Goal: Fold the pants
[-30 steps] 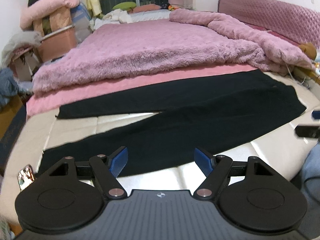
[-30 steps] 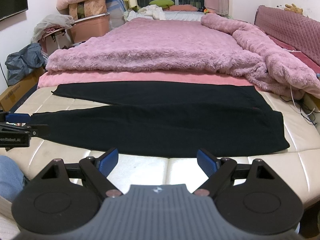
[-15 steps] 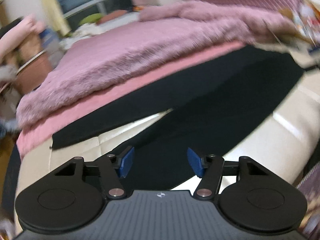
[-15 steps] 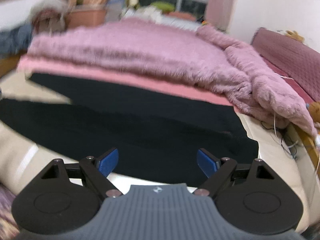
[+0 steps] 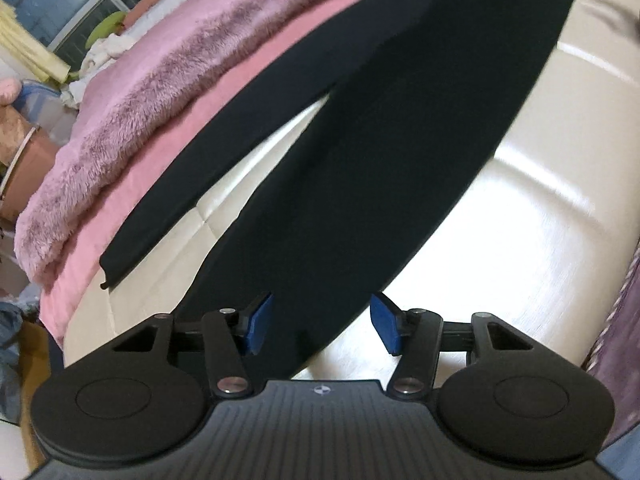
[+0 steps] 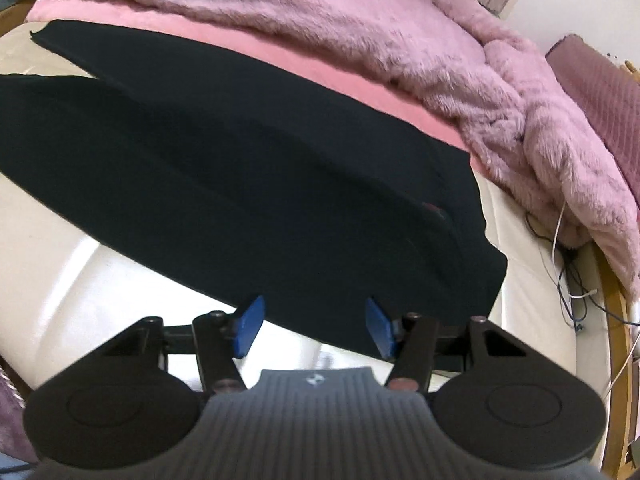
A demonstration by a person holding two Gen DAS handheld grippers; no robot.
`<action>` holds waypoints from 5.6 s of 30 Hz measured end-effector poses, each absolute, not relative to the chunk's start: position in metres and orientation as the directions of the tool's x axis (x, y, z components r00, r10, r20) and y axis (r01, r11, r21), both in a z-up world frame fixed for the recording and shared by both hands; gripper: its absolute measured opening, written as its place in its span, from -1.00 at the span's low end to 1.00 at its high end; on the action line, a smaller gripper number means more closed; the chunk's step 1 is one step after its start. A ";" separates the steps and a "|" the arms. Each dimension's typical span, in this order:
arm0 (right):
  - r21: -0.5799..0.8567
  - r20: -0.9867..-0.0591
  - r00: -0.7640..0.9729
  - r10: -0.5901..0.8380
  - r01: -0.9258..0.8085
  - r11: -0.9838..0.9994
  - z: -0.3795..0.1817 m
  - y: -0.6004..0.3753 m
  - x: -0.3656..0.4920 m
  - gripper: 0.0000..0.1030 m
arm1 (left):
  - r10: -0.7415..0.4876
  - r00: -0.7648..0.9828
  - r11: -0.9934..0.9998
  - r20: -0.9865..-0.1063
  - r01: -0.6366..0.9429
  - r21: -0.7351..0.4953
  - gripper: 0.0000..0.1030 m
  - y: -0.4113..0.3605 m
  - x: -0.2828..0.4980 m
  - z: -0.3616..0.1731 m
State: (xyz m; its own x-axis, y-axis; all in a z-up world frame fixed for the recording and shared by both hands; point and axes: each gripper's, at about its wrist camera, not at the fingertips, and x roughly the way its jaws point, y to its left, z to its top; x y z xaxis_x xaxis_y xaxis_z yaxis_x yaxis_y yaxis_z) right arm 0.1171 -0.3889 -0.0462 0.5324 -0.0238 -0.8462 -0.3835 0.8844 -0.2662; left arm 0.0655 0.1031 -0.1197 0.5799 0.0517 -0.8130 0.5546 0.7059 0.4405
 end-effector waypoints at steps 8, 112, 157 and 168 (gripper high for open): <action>-0.314 -0.866 0.497 -0.057 -0.451 0.836 -0.058 -0.401 0.141 0.02 | 0.081 0.541 0.582 -0.837 0.656 0.480 0.19 0.114 0.065 -0.130; -0.571 -0.783 0.573 -0.240 -0.512 0.642 -0.131 -0.384 0.421 -1.00 | 0.397 0.446 0.871 -0.802 0.092 0.482 -0.99 0.150 0.398 -0.135; 0.005 -0.653 0.744 -0.138 0.187 0.982 -0.043 -0.438 0.275 0.28 | -0.084 0.663 0.917 -0.743 -0.241 -0.318 0.22 0.145 0.264 -0.091; 0.445 -0.687 0.723 -0.076 0.501 0.743 -0.100 -0.521 0.231 0.26 | -0.161 0.727 0.654 -0.668 -0.429 -0.624 0.22 0.177 0.251 -0.149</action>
State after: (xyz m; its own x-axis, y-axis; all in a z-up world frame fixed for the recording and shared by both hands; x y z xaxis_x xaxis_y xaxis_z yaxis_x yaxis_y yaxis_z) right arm 0.2309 -0.5213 -0.0997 0.7226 -0.0760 -0.6870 0.5008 0.7426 0.4446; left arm 0.2511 0.1774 -0.1486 0.7268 -0.1608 -0.6678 -0.4286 0.6536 -0.6238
